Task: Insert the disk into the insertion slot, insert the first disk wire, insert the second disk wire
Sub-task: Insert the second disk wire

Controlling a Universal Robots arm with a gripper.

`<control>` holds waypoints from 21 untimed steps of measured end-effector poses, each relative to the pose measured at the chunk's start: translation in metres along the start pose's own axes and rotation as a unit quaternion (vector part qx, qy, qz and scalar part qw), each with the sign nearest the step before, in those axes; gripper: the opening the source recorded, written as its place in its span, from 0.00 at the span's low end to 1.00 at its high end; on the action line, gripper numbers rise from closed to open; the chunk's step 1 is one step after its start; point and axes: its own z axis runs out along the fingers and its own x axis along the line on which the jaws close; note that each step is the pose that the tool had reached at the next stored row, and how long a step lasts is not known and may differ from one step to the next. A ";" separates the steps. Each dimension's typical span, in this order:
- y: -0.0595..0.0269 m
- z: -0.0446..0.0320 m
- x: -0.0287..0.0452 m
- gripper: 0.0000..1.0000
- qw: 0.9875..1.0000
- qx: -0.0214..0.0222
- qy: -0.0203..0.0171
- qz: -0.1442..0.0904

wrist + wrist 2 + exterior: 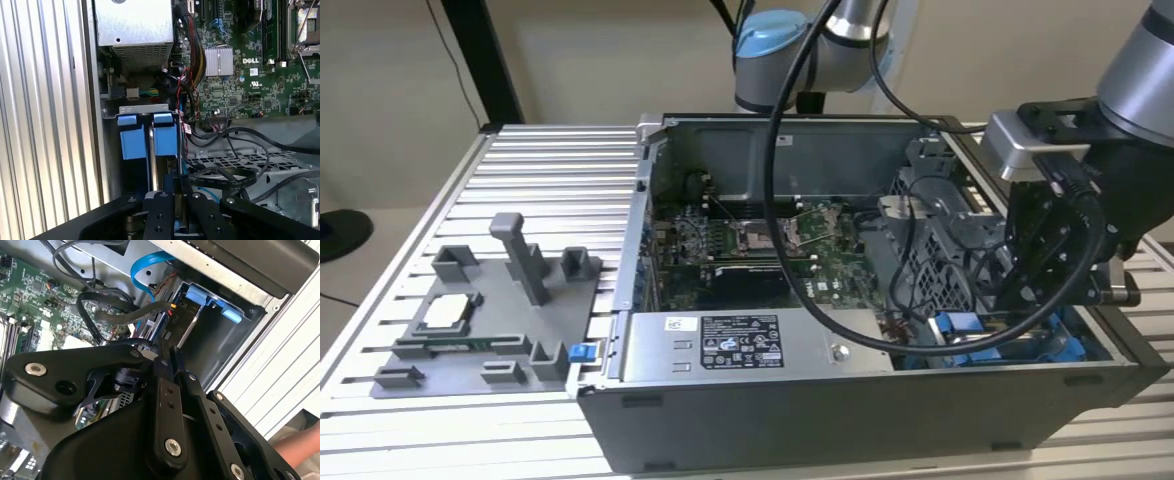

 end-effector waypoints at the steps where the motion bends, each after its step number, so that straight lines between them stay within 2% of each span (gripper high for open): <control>1: -0.0001 0.0004 0.0000 0.00 1.000 0.001 0.000 0.000; 6: 0.0000 0.0027 -0.0001 0.00 1.000 0.006 -0.001 0.000; 21: 0.0000 0.0065 -0.0001 0.00 1.000 0.015 -0.001 -0.002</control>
